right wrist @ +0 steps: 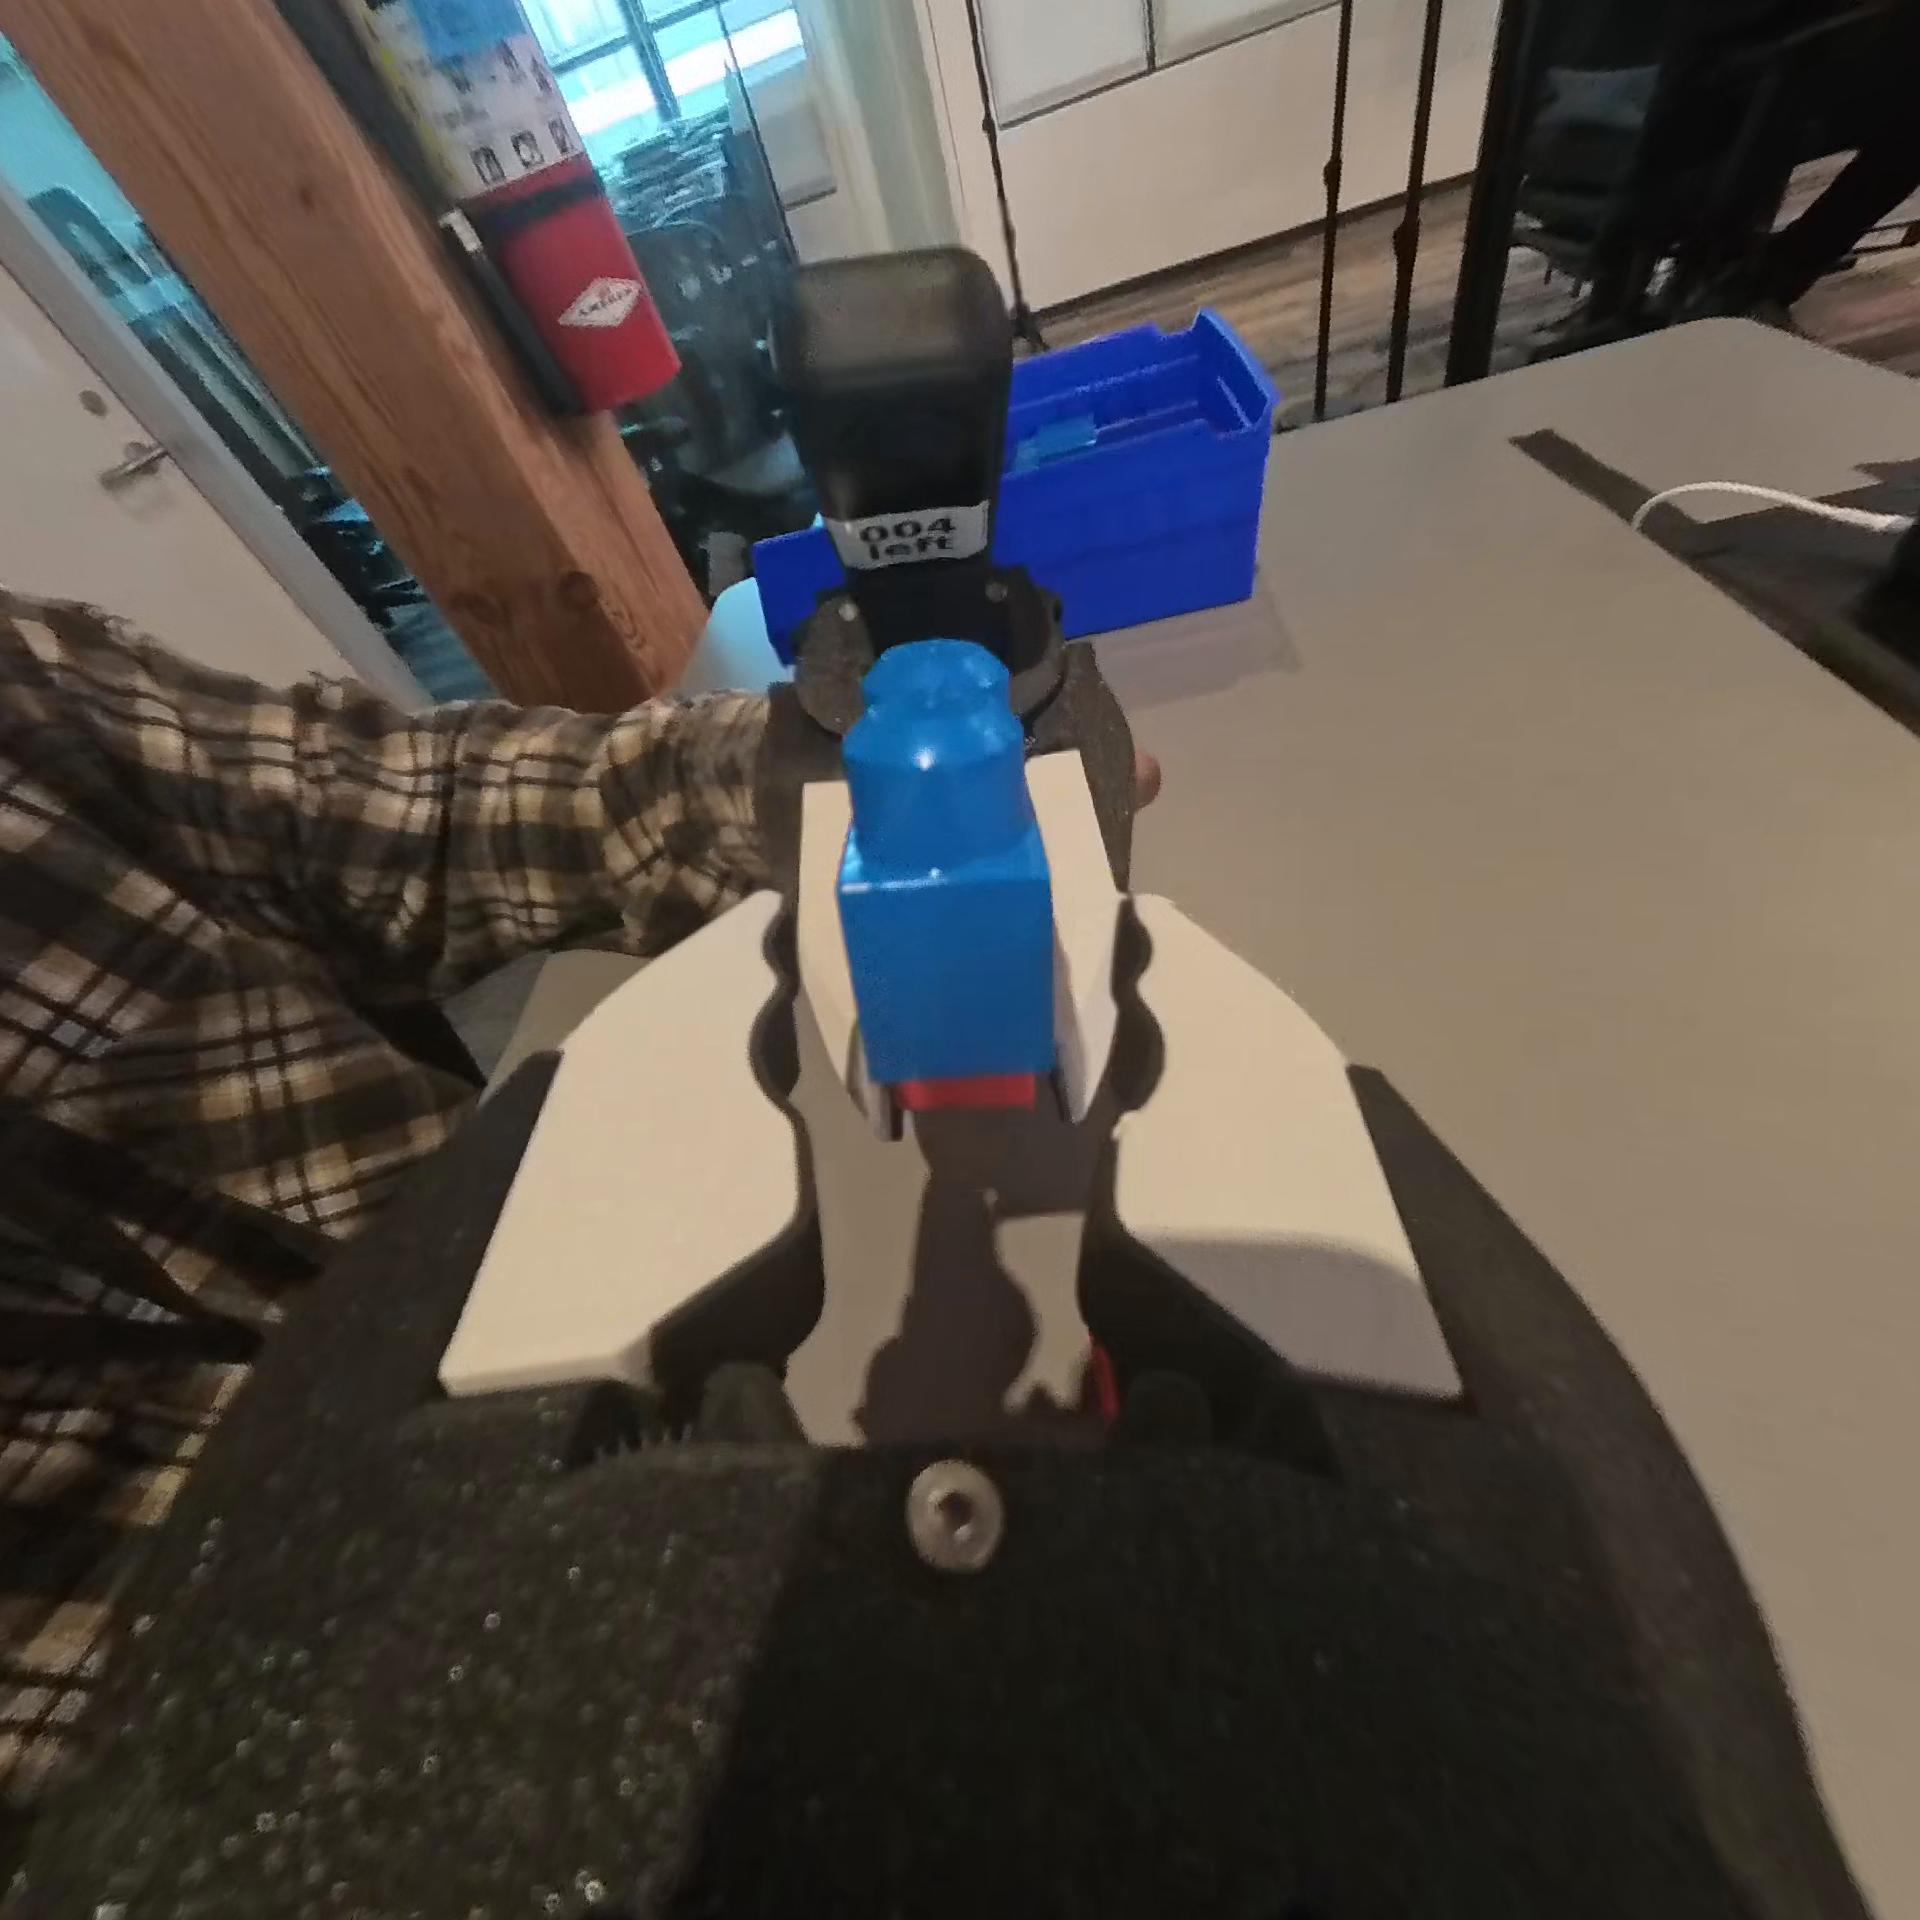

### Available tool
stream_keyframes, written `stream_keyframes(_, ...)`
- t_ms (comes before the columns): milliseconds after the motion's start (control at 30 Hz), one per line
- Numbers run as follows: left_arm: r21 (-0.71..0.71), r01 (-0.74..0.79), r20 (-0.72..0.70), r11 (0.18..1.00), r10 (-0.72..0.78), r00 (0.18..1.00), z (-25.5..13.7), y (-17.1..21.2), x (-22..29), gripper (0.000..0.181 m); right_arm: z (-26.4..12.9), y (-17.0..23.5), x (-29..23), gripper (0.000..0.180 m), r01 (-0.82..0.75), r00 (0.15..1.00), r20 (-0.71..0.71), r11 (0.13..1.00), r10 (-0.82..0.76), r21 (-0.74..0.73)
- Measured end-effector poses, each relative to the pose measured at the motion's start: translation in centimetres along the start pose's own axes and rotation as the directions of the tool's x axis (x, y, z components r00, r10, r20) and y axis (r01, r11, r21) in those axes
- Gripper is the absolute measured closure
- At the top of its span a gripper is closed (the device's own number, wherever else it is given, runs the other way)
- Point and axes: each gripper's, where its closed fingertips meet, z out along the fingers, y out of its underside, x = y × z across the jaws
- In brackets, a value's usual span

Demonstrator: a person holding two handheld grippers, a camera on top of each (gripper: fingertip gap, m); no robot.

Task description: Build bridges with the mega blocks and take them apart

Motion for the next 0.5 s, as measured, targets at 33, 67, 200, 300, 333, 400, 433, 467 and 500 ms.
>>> stream_keyframes(33, -0.008, 0.0, 0.001, 1.0, 0.0, 1.0, 0.2, 0.0, 0.1, 0.141, 0.4, 0.2, -0.1, 0.131, -0.004, 1.0, 0.02, 1.0, 0.005, -0.008)
stream_keyframes(67, -0.015, 0.0, 0.009, 1.0, 0.0, 1.0, 0.3, 0.1, 0.1, 0.141, 0.6, 0.4, -0.3, 0.142, -0.006, 0.999, 0.038, 1.0, 0.006, -0.016)
stream_keyframes(200, -0.043, -0.003, 0.06, 0.999, 0.005, 0.998, 0.3, 0.4, -0.5, 0.142, 0.7, 0.7, 0.0, 0.144, 0.065, 0.998, -0.022, 0.997, -0.065, -0.039)
stream_keyframes(300, -0.044, -0.006, 0.067, 0.999, 0.009, 0.998, 0.2, 0.2, -0.5, 0.141, 0.7, 0.7, -0.1, 0.144, 0.086, 0.995, -0.041, 0.994, -0.089, -0.062)
stream_keyframes(333, -0.043, -0.012, 0.072, 0.999, 0.015, 0.997, 0.2, 0.2, -0.6, 0.141, 0.7, 0.6, -0.2, 0.144, 0.093, 0.995, -0.037, 0.993, -0.096, -0.067)
stream_keyframes(400, -0.025, -0.017, 0.085, 1.0, 0.019, 0.996, 0.1, -0.2, -0.7, 0.14, 0.6, 0.3, -0.2, 0.144, 0.121, 0.991, -0.042, 0.991, -0.123, -0.063)
stream_keyframes(433, -0.009, -0.01, 0.084, 1.0, 0.011, 0.996, 0.1, -0.5, -0.6, 0.14, 0.4, 0.2, -0.2, 0.144, 0.133, 0.99, -0.04, 0.99, -0.135, -0.056)
stream_keyframes(467, 0.009, -0.001, 0.079, 1.0, 0.0, 0.997, 0.0, -0.8, -0.6, 0.14, 0.2, -0.1, -0.2, 0.144, 0.147, 0.988, -0.035, 0.988, -0.148, -0.038)
stream_keyframes(500, 0.023, 0.006, 0.074, 1.0, -0.007, 0.997, -0.1, -0.9, -0.6, 0.133, -0.1, -0.5, -0.1, 0.144, 0.15, 0.988, -0.041, 0.989, -0.15, -0.005)
